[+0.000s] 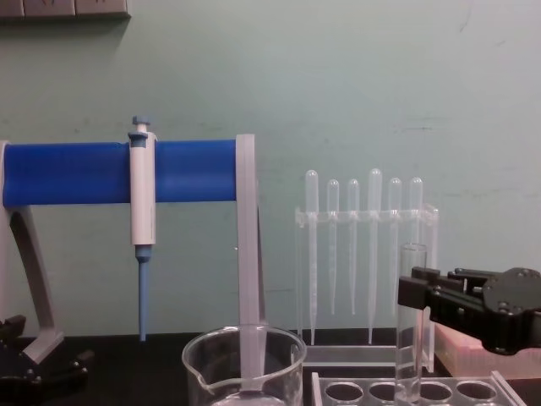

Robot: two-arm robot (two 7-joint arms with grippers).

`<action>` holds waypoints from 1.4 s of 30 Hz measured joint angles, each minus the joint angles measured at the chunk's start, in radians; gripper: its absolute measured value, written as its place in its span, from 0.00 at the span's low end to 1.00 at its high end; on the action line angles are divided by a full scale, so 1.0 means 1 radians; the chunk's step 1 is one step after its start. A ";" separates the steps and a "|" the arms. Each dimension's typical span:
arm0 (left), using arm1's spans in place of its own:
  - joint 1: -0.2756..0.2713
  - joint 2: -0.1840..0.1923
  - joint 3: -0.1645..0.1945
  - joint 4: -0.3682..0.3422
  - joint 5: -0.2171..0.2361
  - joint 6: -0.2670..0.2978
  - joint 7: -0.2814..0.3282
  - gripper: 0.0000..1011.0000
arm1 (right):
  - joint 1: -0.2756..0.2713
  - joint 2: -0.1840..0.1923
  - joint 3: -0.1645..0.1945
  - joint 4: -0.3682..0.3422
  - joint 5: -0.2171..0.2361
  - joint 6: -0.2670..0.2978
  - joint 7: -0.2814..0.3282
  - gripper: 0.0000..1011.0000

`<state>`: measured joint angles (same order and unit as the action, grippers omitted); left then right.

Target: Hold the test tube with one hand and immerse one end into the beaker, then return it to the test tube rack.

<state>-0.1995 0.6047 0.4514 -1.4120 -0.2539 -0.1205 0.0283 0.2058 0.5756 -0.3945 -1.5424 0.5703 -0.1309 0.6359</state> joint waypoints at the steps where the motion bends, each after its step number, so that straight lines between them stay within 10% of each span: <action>1: 0.000 0.000 0.000 0.000 0.000 0.000 0.000 0.99 | 0.000 0.000 0.000 0.000 0.000 0.000 0.000 0.24; 24: 0.000 0.000 0.000 0.000 0.000 0.000 0.000 0.99 | -0.003 -0.009 -0.001 0.011 -0.017 -0.007 -0.003 0.24; 42: 0.000 0.000 0.000 0.000 0.000 0.000 0.000 0.99 | -0.016 -0.004 0.025 -0.032 0.008 -0.014 -0.005 0.77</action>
<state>-0.1995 0.6047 0.4514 -1.4120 -0.2539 -0.1205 0.0283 0.1898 0.5712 -0.3691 -1.5748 0.5780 -0.1447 0.6310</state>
